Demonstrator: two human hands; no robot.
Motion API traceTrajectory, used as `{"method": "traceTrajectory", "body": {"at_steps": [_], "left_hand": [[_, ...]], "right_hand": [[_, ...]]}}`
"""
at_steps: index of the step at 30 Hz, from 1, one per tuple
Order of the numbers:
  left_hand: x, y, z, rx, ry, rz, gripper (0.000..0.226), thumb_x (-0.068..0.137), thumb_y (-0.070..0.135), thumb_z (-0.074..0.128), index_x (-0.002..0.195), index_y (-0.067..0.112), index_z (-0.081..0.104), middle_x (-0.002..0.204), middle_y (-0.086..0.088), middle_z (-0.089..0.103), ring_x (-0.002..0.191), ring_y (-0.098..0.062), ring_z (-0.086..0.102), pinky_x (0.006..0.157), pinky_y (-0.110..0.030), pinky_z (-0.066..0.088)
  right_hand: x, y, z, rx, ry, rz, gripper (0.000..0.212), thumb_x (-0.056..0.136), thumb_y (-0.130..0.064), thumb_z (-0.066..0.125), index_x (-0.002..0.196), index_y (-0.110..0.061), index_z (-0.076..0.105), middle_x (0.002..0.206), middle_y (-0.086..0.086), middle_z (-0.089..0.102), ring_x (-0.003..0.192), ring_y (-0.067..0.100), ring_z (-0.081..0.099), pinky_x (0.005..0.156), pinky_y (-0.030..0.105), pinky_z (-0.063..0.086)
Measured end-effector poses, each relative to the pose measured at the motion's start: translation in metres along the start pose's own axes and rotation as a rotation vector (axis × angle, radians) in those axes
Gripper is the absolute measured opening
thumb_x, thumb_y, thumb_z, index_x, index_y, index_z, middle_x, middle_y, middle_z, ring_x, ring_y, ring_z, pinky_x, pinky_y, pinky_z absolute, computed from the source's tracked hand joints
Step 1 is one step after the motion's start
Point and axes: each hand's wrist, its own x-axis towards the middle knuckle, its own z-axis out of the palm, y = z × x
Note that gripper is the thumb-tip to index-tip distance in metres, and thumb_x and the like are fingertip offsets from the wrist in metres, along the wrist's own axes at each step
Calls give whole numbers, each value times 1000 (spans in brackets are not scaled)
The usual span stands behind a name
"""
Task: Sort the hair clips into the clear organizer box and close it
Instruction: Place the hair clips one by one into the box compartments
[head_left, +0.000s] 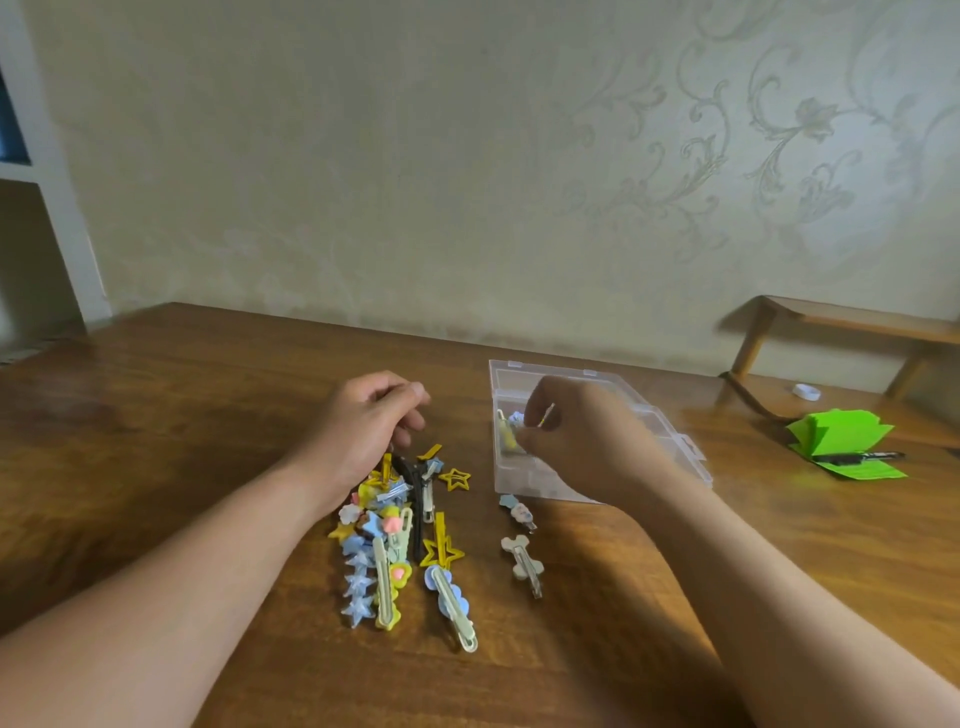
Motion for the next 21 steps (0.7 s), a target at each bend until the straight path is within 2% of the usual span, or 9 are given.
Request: {"method": "traceTrajectory", "body": {"at_steps": [4,8,12,17,19,21], "left_hand": [[-1,2,1,20,-3,-1,23,107,26,58,103,14,77,89,-8,75,71,-14,64,66,-28,48],[-2,4,0,23,-4,-13,24,107,27,58,102,14,77,89,-7,75,71,-13,63,65,-25,48],[-3,4,0,30,-7,-11,24,108,27,57,103,14,77,90,-7,75,72,-13,63,65,-24,49],[-2,3,-1,21,-4,-16,23,107,28,59,103,15,77,92,-8,75,77,-18,66,74,-34,51],[-1,2,-2,-2,-7,-24,24,106,30,60,101,15,77,88,-6,75,78,-20,66,78,-39,53],[-1,2,-2,-7,-7,-24,24,106,30,60,99,14,77,85,-4,75,76,-19,65,78,-41,53]], "right_hand": [[7,-3,15,-35,-37,35,9,90,-39,73,86,-31,71,84,-14,69,75,9,64,68,33,58],[9,-2,19,-18,-71,2,19,96,-37,67,84,-25,75,77,-7,72,74,14,66,67,34,56],[7,0,17,9,-78,-20,22,99,-36,63,82,-27,73,76,-9,70,72,13,65,66,35,54],[-1,-9,0,21,33,-86,15,103,-35,60,100,-30,74,90,-16,71,80,2,64,65,24,50],[-7,-17,-16,-1,69,-141,14,103,-34,61,100,-29,73,91,-16,71,80,1,63,64,22,50],[-14,-24,-32,-36,3,-186,12,102,-35,64,95,-31,72,85,-16,69,70,-3,61,57,20,43]]}}
